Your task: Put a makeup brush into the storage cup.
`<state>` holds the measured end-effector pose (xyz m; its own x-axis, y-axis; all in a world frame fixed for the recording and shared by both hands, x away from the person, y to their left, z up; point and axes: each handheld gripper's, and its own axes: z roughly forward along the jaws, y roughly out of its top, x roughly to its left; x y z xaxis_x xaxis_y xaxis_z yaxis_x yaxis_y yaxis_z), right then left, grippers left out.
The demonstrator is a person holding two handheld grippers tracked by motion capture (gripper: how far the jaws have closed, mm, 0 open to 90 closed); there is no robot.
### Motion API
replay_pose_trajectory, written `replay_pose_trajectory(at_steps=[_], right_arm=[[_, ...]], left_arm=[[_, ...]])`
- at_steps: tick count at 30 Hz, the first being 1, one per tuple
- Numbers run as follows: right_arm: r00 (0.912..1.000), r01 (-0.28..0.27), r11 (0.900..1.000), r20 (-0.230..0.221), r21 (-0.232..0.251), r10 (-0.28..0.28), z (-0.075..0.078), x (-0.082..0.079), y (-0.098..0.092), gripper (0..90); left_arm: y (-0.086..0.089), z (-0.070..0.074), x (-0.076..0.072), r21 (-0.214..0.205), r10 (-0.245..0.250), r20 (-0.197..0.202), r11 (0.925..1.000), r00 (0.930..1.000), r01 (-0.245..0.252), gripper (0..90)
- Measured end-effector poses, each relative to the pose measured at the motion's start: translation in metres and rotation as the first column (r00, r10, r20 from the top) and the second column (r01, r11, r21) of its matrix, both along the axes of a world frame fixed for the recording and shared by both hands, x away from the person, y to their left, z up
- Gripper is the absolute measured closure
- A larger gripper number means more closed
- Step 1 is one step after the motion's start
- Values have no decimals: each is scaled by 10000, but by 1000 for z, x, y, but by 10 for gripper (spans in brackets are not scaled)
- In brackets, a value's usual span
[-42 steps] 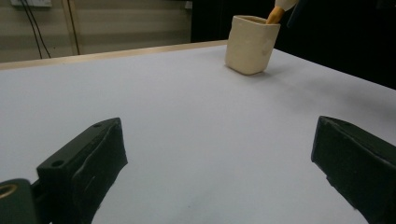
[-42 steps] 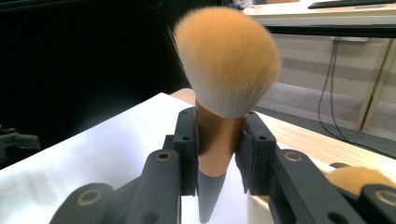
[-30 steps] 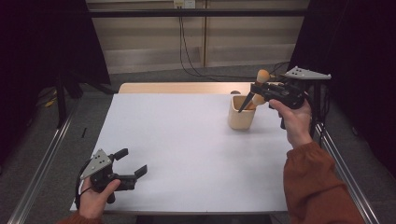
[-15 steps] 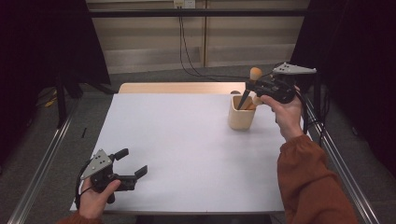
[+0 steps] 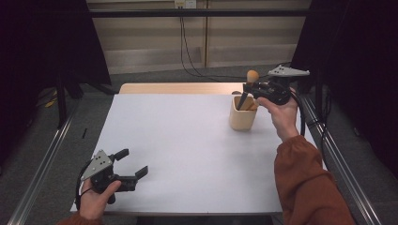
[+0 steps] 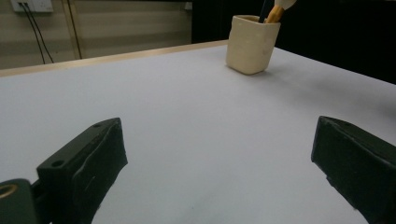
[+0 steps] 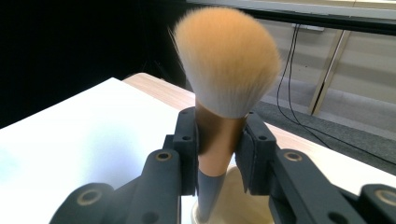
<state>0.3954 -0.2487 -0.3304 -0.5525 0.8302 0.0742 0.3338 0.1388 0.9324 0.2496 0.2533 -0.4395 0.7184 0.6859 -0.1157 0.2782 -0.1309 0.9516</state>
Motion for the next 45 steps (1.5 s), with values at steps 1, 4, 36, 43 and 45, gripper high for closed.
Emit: replay_pose_trajectory(at_steps=[1,4,36,43,45], right_arm=[[10000,-1,10000,-46,-42,1,-2,0,1,719],[9999,1,9999,-147,-109,-3,-9,1,4,720],[9979,201,9995,-613,-230,-215,-44,4,11,717],[9971,181,9998,-740,-83,-187,-50,3,9,713],[9970,196,9998,-755,-15,-197,-51,3,9,710]], left_arm=[[0,0,0,-13,20,-6,10000,10000,-20,29],[1,0,0,-27,81,-29,10000,10000,-81,29],[1,0,1,53,79,-18,10000,10000,-79,29],[1,-1,1,59,67,-73,10000,10000,-66,29],[1,-1,1,56,80,-77,10000,9999,-80,29]])
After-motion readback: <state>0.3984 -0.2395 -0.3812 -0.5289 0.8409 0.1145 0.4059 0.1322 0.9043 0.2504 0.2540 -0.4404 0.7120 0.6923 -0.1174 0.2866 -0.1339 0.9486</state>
